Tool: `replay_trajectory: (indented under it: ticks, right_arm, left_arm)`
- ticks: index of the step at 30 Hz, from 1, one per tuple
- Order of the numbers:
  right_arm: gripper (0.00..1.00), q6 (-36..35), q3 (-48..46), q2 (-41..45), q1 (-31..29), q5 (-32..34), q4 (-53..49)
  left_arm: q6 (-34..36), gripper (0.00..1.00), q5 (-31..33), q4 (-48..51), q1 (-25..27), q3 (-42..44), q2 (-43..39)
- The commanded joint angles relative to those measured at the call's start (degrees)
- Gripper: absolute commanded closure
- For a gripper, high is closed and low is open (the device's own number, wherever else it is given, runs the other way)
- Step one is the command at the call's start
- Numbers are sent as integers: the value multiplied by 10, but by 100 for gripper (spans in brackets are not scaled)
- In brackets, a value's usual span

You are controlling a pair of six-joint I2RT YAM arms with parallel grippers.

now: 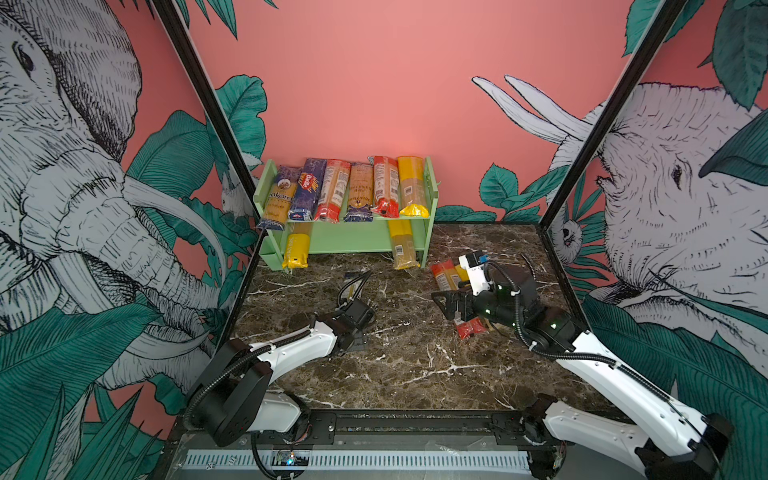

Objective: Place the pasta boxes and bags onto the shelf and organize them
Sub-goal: 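Carry the white-labelled pack with the left gripper toward the shelf front, then move the upright white-labelled pack with the left gripper to the shelf's lower front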

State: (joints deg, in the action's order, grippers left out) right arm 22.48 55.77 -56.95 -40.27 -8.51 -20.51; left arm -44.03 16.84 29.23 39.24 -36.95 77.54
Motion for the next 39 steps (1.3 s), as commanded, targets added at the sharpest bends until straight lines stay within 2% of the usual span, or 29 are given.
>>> replay_trajectory:
  ticks: [1, 11, 17, 21, 25, 31, 39]
  right_arm:
    - [1, -3, 18, 2, -6, 14, -2]
    - [1, -6, 33, -14, -16, 28, -7]
    - [1, -7, 43, -30, -23, 31, -2]
    - [1, -9, 46, -29, -26, 36, -3]
    - [1, -13, 48, -23, -26, 43, -13]
    - [1, -20, 56, -15, -26, 53, -32]
    - [1, -24, 66, -15, -27, 59, -47]
  left_arm:
    - [18, 16, 20, 7, 0, 2, -6]
    - [44, 11, -24, 22, 0, 2, -40]
    - [55, 7, 8, 54, 0, -7, -61]
    - [67, 5, 30, 51, 0, -15, -48]
    - [82, 4, 47, 22, -6, -17, -12]
    - [98, 3, 55, -70, -16, 15, 33]
    - [74, 6, 39, -160, -17, 78, 44]
